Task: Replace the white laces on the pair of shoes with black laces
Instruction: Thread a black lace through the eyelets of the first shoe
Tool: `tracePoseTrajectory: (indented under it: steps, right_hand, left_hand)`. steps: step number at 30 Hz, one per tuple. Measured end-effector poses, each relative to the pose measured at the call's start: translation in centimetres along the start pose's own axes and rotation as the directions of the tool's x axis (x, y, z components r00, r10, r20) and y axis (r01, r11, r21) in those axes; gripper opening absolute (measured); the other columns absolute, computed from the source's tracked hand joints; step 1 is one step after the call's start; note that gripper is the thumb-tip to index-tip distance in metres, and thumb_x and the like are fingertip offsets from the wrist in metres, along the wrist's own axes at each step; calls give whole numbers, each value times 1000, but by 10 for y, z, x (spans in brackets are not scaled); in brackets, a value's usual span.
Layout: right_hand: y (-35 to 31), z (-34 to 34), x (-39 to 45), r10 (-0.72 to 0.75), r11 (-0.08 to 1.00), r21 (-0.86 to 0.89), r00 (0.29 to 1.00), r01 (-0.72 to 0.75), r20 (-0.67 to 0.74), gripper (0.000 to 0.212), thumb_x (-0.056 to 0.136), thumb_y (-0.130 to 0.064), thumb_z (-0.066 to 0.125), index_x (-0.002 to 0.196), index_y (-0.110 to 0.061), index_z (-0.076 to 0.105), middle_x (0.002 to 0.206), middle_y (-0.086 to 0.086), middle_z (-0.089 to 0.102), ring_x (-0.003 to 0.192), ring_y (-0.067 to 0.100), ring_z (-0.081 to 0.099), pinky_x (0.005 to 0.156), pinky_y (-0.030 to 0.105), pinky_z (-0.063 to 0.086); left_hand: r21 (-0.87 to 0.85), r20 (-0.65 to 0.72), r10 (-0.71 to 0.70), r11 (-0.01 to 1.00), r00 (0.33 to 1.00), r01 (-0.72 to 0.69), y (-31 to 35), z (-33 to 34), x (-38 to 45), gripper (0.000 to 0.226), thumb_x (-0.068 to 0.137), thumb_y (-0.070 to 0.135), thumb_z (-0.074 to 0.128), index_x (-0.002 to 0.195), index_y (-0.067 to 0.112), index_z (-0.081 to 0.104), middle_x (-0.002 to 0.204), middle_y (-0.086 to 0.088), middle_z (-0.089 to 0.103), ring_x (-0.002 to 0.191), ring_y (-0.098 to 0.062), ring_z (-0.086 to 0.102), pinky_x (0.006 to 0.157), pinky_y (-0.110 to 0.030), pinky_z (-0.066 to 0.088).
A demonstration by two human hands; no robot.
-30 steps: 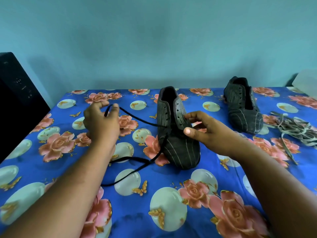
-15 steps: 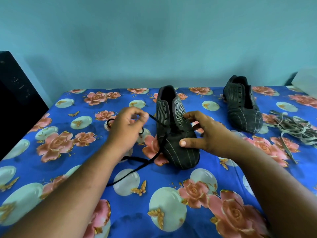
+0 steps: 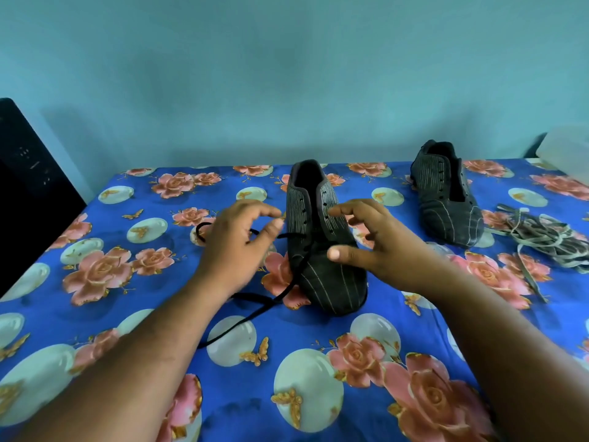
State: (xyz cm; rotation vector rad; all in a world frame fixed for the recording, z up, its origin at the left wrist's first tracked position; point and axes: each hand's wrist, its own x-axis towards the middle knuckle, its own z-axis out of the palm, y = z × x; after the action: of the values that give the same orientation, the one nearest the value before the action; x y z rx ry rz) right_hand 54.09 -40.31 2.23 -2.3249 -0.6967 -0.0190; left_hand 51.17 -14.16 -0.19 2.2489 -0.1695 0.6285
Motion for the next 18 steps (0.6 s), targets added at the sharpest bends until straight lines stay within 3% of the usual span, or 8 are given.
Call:
tracePoseTrajectory:
  steps: [4, 8, 12, 18]
  right_hand:
    - [-7, 8, 6, -122, 991, 30, 976, 129, -181, 35, 91, -60, 55, 116, -41, 69, 109, -15, 55, 108, 12, 55, 92, 40, 48]
    - [-19, 15, 7, -98, 983, -174, 979, 67, -180, 16, 95, -38, 65, 110, -37, 73, 105, -11, 57, 107, 15, 48, 80, 20, 37]
    - [-27, 22, 8, -102, 967, -248, 978, 54, -183, 21, 91, -42, 60, 106, -35, 74, 102, -5, 57, 105, 23, 49, 87, 41, 44]
    - [-29, 21, 13, -25, 990, -140, 988, 4, -152, 13, 90, -37, 71, 102, -38, 76, 102, -6, 57, 105, 19, 47, 78, 21, 28]
  left_hand:
    - [38, 118, 94, 994, 989, -99, 9, 12, -4, 27, 90, 53, 59, 101, 31, 71, 103, 17, 68, 105, -12, 63, 93, -48, 48]
    - [-5, 106, 92, 996, 990, -92, 9, 14, -4, 23, 89, 49, 60, 94, 28, 69, 97, 15, 66, 100, -11, 62, 90, -44, 49]
    - [-131, 125, 16, 991, 992, 0, 11, 15, -5, 13, 90, 36, 66, 93, 24, 69, 95, 14, 66, 97, -4, 61, 86, -25, 45]
    - [-207, 172, -60, 974, 983, 95, 16, 17, -6, 5, 98, 18, 65, 93, 20, 66, 99, 5, 64, 97, -7, 59, 84, -18, 43]
